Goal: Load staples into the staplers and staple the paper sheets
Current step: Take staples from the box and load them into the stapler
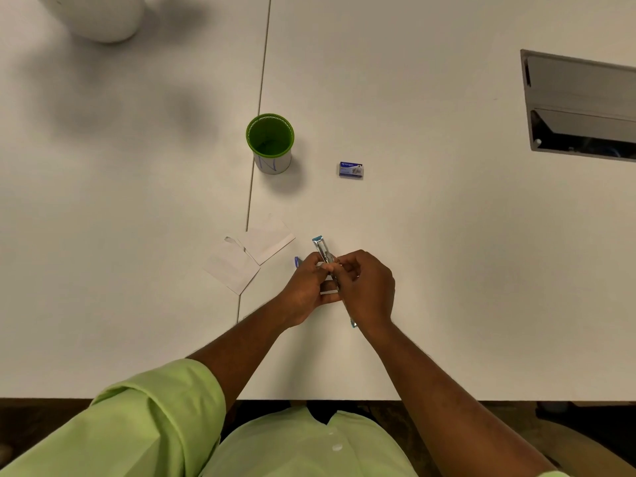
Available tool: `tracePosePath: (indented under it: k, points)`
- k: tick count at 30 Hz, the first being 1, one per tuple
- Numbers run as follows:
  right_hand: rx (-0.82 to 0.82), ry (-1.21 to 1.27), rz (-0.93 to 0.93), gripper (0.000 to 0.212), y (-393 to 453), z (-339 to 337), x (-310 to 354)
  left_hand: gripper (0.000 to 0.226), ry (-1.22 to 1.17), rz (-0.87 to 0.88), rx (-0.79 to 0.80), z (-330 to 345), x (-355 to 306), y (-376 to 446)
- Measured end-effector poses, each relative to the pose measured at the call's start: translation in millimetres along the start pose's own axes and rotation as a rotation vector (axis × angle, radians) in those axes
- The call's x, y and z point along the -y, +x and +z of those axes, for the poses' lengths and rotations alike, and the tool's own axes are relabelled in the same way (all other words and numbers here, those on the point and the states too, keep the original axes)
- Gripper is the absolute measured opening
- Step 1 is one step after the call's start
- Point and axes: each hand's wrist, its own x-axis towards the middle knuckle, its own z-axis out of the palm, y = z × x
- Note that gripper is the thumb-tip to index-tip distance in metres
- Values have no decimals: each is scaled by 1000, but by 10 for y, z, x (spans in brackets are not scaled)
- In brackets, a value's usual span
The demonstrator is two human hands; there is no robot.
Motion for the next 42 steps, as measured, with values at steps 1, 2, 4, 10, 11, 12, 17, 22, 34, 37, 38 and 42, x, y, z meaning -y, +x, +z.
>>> tracePosePath:
  k: [1,2,4,10,11,12,17,22,34,37,38,42]
  points:
    - [-3,-7,20,13,9,-1,-2,19,22,5,18,-1,18,-8]
    - [-8,-13,35,13,18,-3,-6,23,39,7,33,6,37,-18]
    - [-13,-19,33,11,23,-3,-10,27,35,4,46,26,48,-33]
    - [18,3,12,9,29,-46,-21,18,-10,0,45,42,43,-30]
    - [21,7,6,8,26,-47,-24,18,-14,0,42,34,46,-32]
    - [20,17,-2,8,18,-45,-28,19,-17,1,39,30,43,-35]
    - [-30,101,15,6,-73,0,-90,28,-41,-23,4,5,39,-21]
    - [10,133,124,14,-139,20,-177,28,-88,-35,-20,-55,66,-18]
    - [275,313,359,19,-170,-23,-156,25,10,25,-84,-67,93,6]
    - [249,371,364,18,-180,-43,-136,24,15,38,-78,-93,108,15]
    - [240,371,353,17,-182,-45,-131,24,24,43,-81,-101,111,23]
    - [212,301,263,7,-180,-44,-125,25,51,41,-83,-115,119,51]
